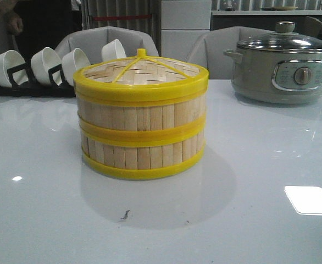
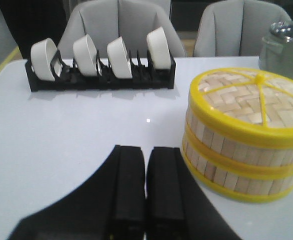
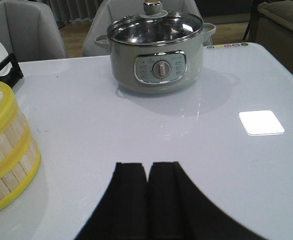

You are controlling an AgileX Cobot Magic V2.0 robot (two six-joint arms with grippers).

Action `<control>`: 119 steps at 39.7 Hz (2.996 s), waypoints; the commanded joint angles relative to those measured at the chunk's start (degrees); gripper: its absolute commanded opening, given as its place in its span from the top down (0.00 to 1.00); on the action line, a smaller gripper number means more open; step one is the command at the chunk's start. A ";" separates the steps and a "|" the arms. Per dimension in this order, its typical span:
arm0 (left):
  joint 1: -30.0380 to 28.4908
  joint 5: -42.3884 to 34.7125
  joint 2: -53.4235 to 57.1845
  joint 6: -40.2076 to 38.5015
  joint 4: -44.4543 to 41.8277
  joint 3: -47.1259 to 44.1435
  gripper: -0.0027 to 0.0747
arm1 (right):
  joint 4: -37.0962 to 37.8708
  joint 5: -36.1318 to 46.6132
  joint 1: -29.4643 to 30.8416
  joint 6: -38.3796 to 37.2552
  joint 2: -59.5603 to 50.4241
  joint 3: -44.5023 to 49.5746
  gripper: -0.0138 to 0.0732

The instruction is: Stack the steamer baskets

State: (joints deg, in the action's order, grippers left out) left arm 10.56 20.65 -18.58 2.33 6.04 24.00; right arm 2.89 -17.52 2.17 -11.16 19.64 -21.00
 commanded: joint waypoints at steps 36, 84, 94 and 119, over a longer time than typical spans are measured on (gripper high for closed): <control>-9.16 -20.65 19.59 -0.37 4.31 -24.38 0.84 | 0.33 5.04 0.32 0.69 0.31 -1.63 0.78; -9.16 -22.41 19.59 -7.89 -5.27 -24.38 0.84 | 0.33 5.04 0.32 0.69 0.31 -1.63 0.78; -9.16 -22.16 19.59 -7.89 -7.12 -24.38 0.84 | 0.33 5.04 0.32 0.69 0.31 -1.63 0.78; -9.16 -22.28 19.59 -7.97 -10.10 -24.38 0.84 | 0.33 5.04 0.32 0.69 0.31 -1.63 0.78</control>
State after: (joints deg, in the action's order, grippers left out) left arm 1.42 3.42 0.23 -4.98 -3.92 -0.35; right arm 2.89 -17.52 2.17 -11.16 19.64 -20.96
